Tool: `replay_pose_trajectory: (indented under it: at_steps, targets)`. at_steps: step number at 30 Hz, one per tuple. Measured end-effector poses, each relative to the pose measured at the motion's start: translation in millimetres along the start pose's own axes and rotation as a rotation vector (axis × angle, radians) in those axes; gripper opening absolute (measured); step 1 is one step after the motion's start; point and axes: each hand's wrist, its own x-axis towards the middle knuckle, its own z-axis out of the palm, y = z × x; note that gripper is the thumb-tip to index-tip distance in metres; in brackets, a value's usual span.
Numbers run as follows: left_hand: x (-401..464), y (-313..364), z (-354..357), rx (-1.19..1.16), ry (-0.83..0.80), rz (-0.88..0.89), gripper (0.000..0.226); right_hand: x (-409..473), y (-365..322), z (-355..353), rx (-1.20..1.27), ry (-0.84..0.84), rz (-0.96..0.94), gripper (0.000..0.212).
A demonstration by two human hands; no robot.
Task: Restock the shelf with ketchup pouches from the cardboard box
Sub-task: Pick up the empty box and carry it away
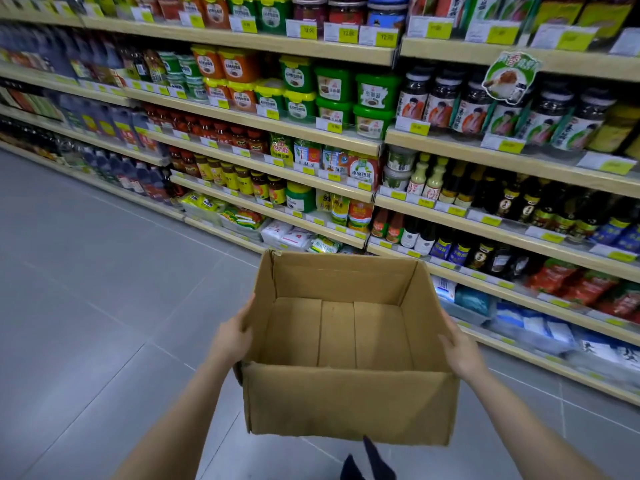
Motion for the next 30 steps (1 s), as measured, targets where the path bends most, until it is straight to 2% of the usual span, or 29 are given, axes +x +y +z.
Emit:
replay_pose_trajectory:
  at_steps: [7,13,17,25,30]
  targets:
    - [90.3,-37.6,-46.9,0.008,-0.079,0.082,0.066,33.7,-58.5,56.3,0.024,0.077,0.06,0.056]
    - [171.2,-73.2,-104.9,0.061,-0.174,0.197,0.066,30.2,-122.9,118.9,0.024,0.135,0.195,0.057]
    - [214.6,-98.1,-138.2,0.056,-0.217,0.235,0.066,28.7,-164.4,152.8,0.06,0.166,0.217,0.058]
    - [289.2,-123.1,-146.0,0.089,-0.27,0.227,0.066,63.7,-213.2,181.6,0.106,0.178,0.301,0.057]
    - [320.3,-131.9,-152.8,0.104,-0.234,0.244,0.071,101.8,-229.8,194.8,0.182,0.122,0.234,0.06]
